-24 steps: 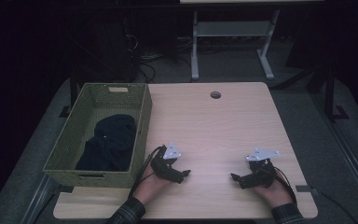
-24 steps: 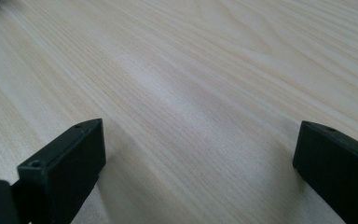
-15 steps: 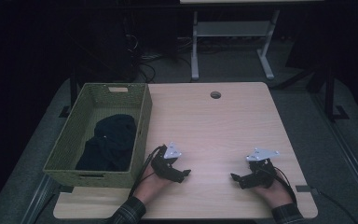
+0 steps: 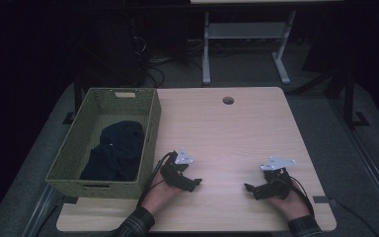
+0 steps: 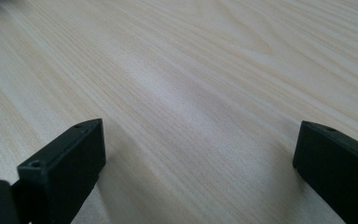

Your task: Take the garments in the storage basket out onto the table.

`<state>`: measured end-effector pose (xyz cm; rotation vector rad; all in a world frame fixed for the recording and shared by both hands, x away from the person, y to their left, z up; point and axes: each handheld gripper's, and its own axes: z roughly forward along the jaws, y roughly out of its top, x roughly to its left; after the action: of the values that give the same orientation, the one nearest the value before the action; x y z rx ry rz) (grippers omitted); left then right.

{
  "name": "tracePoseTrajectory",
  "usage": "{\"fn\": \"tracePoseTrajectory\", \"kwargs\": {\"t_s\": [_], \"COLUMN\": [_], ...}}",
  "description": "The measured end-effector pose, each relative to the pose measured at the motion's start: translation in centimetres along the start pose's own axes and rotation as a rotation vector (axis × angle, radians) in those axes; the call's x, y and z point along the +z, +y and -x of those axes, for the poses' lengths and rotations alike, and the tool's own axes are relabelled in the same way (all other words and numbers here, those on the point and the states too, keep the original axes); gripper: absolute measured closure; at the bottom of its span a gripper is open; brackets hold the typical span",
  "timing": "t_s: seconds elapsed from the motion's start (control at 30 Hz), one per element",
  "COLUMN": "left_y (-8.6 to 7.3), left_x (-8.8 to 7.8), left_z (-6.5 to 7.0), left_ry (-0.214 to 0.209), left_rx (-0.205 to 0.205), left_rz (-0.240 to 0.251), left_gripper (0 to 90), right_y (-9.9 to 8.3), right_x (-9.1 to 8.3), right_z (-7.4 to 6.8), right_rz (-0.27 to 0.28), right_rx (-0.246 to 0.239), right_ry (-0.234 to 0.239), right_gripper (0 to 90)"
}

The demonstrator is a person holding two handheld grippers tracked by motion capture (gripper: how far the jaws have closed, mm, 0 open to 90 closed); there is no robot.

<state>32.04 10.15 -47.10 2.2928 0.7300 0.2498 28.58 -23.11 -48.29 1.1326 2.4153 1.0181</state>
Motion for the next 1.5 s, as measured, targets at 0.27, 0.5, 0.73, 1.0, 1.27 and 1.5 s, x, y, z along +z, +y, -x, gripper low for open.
{"fn": "tracePoseTrajectory", "kwargs": {"t_s": [0.27,0.5,0.73,1.0,1.27,1.5], "left_y": [0.4,0.9,1.0,1.4,1.9,2.5], "left_x": [-0.3,-0.9,-1.1,-1.6,-2.0,-2.5], "left_z": [0.1,-0.1,-0.1,-0.1,-0.1,-0.3], "left_ry": [0.004,0.003,-0.004,-0.003,-0.007,-0.013], "left_rx": [0.020,0.015,0.010,0.011,0.014,0.013], "left_rz": [-0.028,-0.027,-0.031,-0.034,-0.031,-0.031], "left_gripper": [13.6,13.6,13.6,13.7,13.8,13.8], "right_y": [0.0,0.0,0.0,0.0,0.0,0.0], "right_x": [0.0,0.0,0.0,0.0,0.0,0.0], "right_z": [0.0,0.0,0.0,0.0,0.0,0.0], "right_rz": [0.000,0.001,0.000,0.000,0.000,0.000], "right_rx": [0.000,-0.001,-0.001,0.000,-0.001,-0.001], "right_ry": [0.000,0.000,0.000,0.000,0.000,0.000], "right_gripper": [2.0,2.0,2.0,2.0,2.0,2.0]}}
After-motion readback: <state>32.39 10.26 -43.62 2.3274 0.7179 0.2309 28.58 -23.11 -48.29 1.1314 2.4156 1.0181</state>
